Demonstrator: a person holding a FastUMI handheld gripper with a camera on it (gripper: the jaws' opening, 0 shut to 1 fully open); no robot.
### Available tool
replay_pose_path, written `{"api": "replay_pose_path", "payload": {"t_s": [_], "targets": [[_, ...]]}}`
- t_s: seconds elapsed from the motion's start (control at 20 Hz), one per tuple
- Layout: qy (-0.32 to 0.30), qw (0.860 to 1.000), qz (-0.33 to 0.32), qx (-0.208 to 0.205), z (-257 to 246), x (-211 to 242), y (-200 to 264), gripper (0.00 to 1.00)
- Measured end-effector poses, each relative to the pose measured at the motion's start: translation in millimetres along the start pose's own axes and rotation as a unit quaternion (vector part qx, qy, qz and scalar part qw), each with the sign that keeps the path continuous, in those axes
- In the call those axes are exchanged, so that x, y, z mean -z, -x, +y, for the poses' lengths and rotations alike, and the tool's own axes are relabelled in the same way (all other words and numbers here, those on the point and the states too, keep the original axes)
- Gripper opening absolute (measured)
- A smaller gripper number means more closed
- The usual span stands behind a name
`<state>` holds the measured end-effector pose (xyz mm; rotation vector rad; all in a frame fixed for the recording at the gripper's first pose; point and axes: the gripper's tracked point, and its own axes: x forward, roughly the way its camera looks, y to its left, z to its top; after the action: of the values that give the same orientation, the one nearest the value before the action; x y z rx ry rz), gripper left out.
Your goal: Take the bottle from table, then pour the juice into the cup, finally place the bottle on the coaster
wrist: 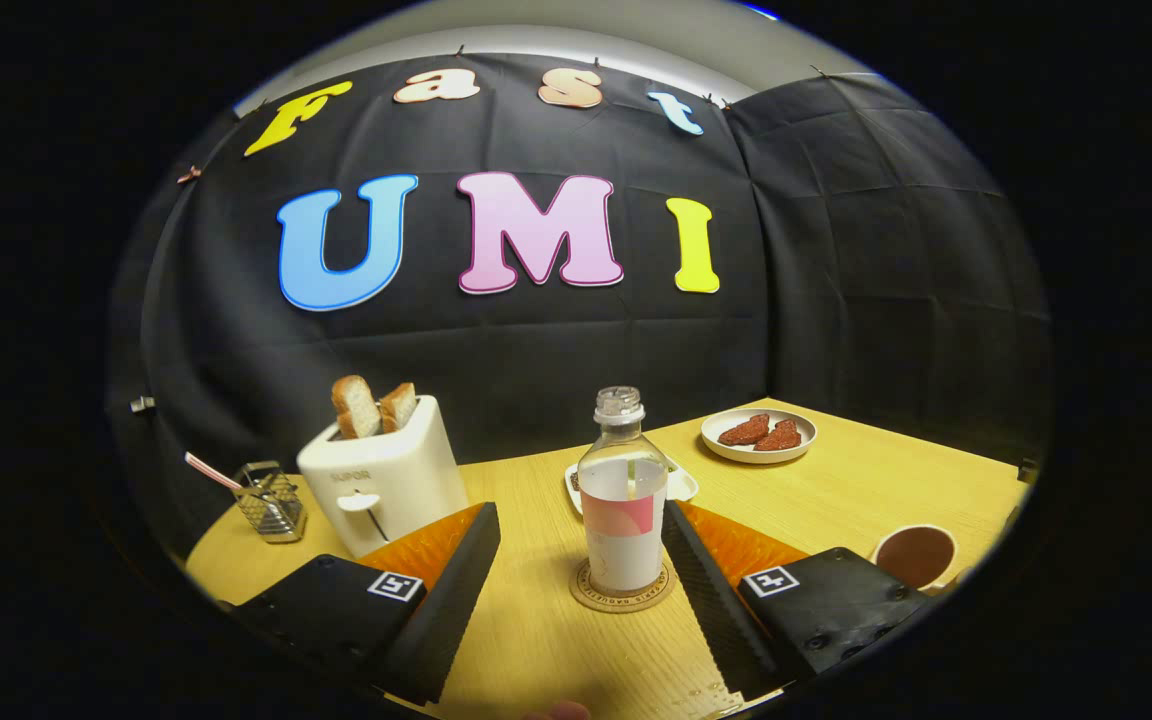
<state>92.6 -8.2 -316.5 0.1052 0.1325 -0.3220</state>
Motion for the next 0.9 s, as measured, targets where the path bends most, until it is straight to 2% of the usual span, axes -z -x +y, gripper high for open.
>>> {"api": "replay_pose_path", "payload": {"t_s": [0.15, 0.45, 0.9], "targets": [[0.019, 1.000, -0.014, 0.005, -16.2, -27.6, 28.4, 1.00], [0.058, 0.998, -0.024, -0.012, -20.7, -67.3, 68.2, 1.00], [0.045, 0.997, -0.039, -0.051, 4.6, -123.7, 124.6, 0.99]]}}
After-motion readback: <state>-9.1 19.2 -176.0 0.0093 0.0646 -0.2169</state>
